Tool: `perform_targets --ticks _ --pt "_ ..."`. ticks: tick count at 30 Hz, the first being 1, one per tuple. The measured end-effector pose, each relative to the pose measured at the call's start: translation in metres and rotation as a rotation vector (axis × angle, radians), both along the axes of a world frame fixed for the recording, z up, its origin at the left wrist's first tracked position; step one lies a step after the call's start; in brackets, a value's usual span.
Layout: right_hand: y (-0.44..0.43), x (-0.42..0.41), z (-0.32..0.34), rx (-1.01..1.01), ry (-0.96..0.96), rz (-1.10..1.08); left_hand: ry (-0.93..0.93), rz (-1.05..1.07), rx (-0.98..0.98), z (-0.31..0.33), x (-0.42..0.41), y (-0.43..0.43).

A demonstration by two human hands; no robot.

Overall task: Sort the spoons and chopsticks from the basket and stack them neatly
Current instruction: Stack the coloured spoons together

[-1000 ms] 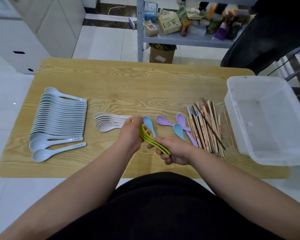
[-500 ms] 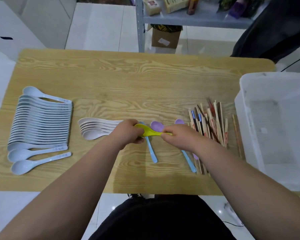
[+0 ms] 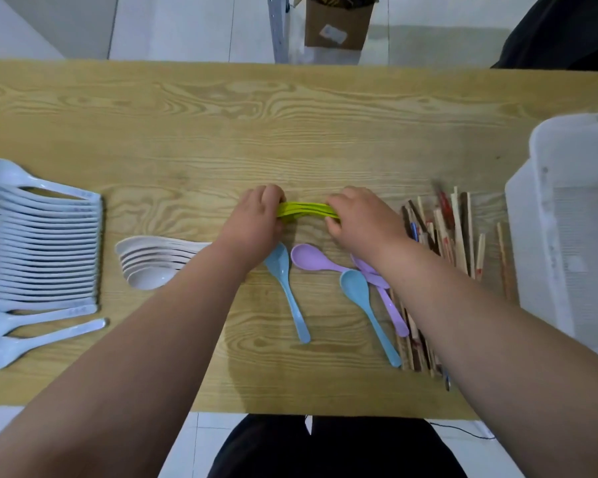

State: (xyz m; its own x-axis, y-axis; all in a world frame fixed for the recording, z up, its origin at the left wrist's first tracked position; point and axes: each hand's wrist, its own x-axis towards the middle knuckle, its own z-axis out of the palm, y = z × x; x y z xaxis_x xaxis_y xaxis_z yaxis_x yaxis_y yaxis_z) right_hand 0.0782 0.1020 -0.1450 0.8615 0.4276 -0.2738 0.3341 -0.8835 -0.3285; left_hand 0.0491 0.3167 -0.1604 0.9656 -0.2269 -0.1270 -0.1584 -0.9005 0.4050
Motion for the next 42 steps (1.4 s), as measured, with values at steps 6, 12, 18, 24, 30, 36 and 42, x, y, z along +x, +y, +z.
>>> perform_targets --ticks 6,12,18,24,30,36,42 --pt "0.006 -0.001 -0.021 0.053 -0.107 0.013 -0.085 -0.055 0.032 -0.003 0.007 0.004" --pt "0.007 -0.014 -0.028 0.022 -0.050 0.008 -0.125 -0.139 0.089 -0.004 0.007 0.009" --pt "0.008 -0.016 -0.027 0.031 -0.049 -0.004 -0.037 -0.149 0.062 -0.003 0.004 0.012" --pt "0.009 -0.020 -0.026 0.020 -0.064 -0.009 -0.048 -0.084 -0.076 -0.005 -0.005 0.010" --pt "0.009 -0.021 -0.025 0.017 -0.028 -0.027 -0.035 -0.105 -0.033 0.000 -0.003 0.013" --pt "-0.002 -0.031 -0.005 0.072 -0.031 -0.067 -0.059 -0.074 -0.072 0.013 -0.008 0.015" --pt "-0.035 -0.074 0.015 0.236 -0.161 -0.252 -0.269 0.030 -0.062 0.020 -0.049 0.020"
